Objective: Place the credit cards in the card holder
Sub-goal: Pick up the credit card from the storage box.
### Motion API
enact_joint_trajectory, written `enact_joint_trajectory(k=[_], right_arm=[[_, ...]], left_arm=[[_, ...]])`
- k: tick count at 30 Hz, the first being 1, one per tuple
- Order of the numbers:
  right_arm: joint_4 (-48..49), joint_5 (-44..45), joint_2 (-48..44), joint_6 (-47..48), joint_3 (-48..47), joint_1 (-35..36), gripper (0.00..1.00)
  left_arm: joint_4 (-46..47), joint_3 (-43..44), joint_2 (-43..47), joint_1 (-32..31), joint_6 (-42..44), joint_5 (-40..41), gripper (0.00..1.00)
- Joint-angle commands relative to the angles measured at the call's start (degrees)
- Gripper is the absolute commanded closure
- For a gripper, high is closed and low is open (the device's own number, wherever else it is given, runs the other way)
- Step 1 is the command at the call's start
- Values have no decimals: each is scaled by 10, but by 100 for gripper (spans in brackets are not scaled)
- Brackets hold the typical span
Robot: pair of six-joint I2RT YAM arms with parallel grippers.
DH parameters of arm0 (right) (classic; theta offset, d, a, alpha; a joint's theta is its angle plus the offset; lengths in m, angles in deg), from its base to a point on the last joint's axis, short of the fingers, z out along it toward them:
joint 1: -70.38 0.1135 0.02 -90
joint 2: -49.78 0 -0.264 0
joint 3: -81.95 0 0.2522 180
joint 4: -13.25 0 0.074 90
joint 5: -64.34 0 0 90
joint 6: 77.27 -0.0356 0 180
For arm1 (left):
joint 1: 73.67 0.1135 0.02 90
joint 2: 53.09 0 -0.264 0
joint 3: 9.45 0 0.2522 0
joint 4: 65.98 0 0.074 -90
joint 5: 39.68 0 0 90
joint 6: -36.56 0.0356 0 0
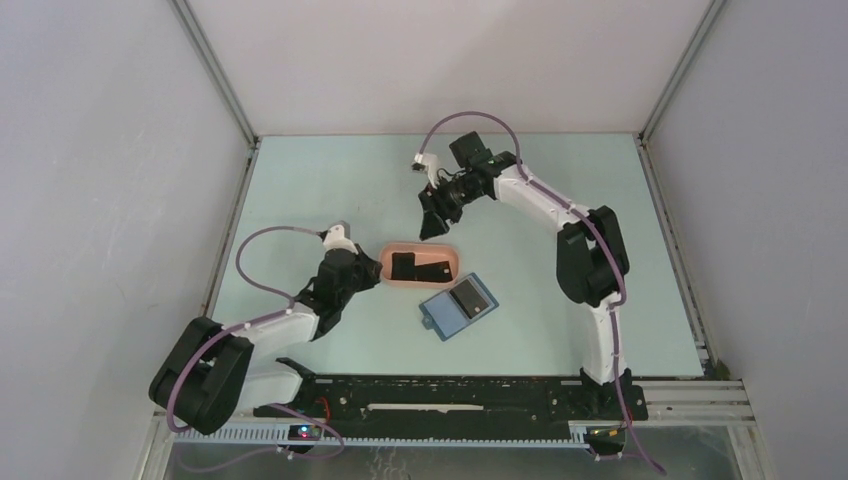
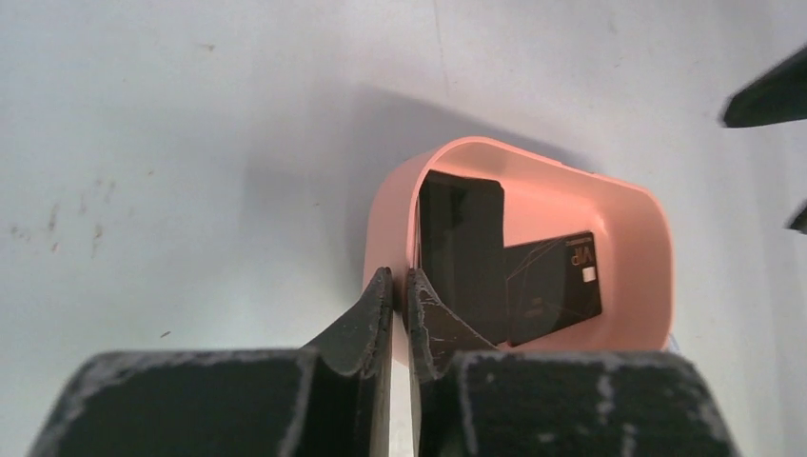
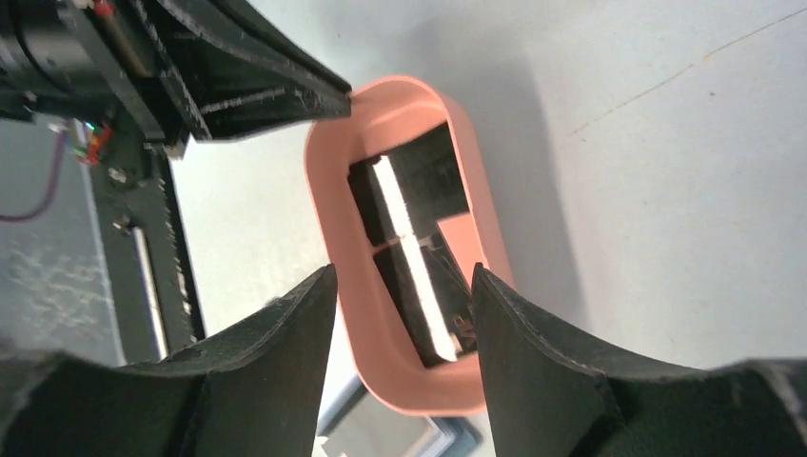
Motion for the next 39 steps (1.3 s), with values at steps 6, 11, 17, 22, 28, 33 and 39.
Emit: enact_joint_trajectory(k=[6,11,17,22,28,33,39], right_arm=[[-16,146,-73,211,99,11,36],[14,188,-78,200,134,16,36],[25,231,-64,179,137,23,40],[26,265,-42,166,125,44,55],[36,326,-39,173,115,71,79],[45,367,-55,219,119,85,98],[69,419,-79,310,128,109,100]], left_arm=[[25,-17,11,-9,43,50,100],[26,-17,3,-9,33,37,100],[27,-19,3,-9,22,20,100],[25,-19,2,-9,14,11,100],[22,-23,4,-9,0,2,99],[17,-22,1,-9,-8,-15,99],[14,-20,-5,-8,-15,-40,89]])
